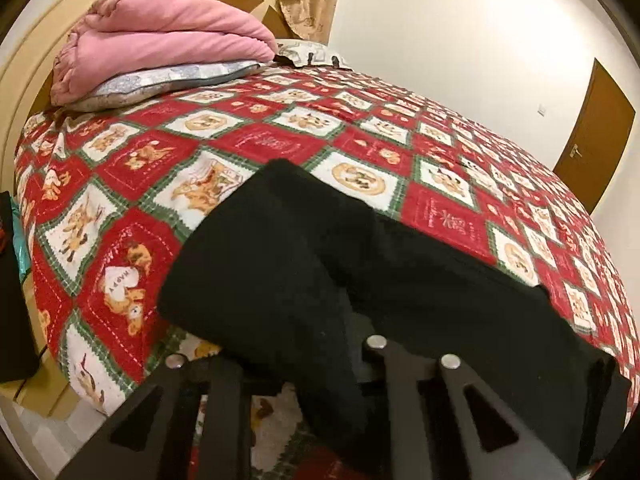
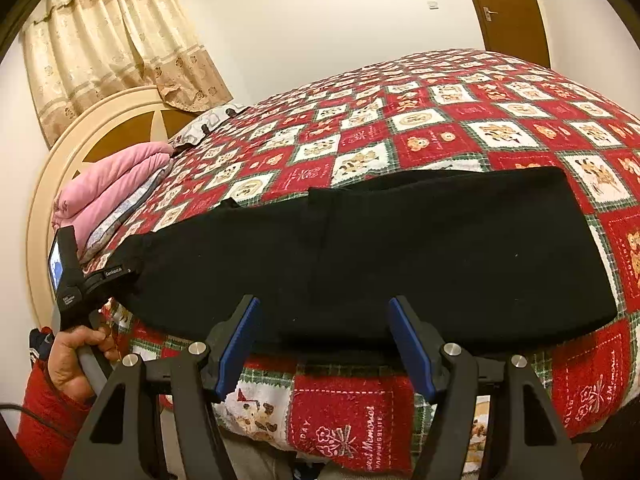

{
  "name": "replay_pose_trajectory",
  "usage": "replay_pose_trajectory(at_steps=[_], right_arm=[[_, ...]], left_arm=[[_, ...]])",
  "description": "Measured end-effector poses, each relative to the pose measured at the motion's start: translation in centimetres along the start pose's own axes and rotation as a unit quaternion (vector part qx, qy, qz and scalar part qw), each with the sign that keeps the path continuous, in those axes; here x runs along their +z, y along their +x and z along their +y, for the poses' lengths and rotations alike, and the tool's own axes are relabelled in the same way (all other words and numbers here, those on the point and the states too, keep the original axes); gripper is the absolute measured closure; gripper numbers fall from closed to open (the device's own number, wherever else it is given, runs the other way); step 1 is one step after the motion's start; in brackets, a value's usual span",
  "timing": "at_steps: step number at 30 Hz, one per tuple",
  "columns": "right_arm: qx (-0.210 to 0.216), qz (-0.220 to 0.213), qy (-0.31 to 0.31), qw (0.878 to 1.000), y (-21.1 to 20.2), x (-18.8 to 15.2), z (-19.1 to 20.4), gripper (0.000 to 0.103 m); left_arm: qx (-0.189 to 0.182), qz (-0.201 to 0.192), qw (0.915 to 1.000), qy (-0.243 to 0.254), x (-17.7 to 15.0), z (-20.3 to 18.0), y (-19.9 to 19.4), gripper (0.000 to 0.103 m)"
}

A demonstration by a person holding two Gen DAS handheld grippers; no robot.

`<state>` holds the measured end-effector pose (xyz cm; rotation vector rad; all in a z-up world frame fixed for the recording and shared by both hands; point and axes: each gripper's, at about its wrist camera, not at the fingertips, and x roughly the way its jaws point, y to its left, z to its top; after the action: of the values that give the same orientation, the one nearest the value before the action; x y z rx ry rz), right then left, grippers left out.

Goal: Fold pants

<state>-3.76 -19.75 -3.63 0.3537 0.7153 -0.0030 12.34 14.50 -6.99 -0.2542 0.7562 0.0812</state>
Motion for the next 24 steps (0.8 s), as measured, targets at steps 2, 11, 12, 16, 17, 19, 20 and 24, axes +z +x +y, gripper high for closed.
replay_pose_trajectory(at_steps=[2, 11, 12, 16, 17, 19, 20, 24], right_arm=[[-0.001, -0.003, 0.004, 1.000, -0.1, 0.1, -0.2, 0.035], [-0.005, -0.016, 0.023, 1.000, -0.7, 0.6, -1.2, 0.035], [-0.006, -0.018, 0.026, 0.999, -0.7, 0.6, -1.4, 0.035], [-0.010, -0.022, 0.038, 0.999, -0.8, 0.8, -2.2, 0.035], [-0.011, -0.023, 0.042, 0.999, -0.9, 0.8, -2.4, 0.035], [-0.014, -0.025, 0.051, 0.998, -0.9, 0.9, -2.9, 0.035], [-0.016, -0.027, 0.056, 0.998, -1.0, 1.0, -3.2, 0.035], [-0.022, -0.034, 0.074, 0.996, -1.4, 1.2, -4.4, 0.035]], left_arm=[[-0.002, -0.007, 1.0000, -0.001, 0.2, -0.2, -0.5, 0.085], [-0.036, -0.087, 0.9939, 0.058, 1.2, -4.2, -5.3, 0.085], [-0.040, -0.095, 0.9924, 0.067, 1.2, -4.7, -5.8, 0.085], [-0.063, -0.124, 0.9835, 0.116, 0.7, -7.7, -8.0, 0.085], [-0.073, -0.129, 0.9803, 0.131, 0.4, -8.7, -8.6, 0.085], [-0.096, -0.136, 0.9731, 0.159, -0.5, -10.6, -9.6, 0.086], [-0.106, -0.140, 0.9688, 0.175, -1.0, -11.5, -10.0, 0.086], [-0.140, -0.141, 0.9496, 0.242, -3.7, -15.3, -11.0, 0.086]])
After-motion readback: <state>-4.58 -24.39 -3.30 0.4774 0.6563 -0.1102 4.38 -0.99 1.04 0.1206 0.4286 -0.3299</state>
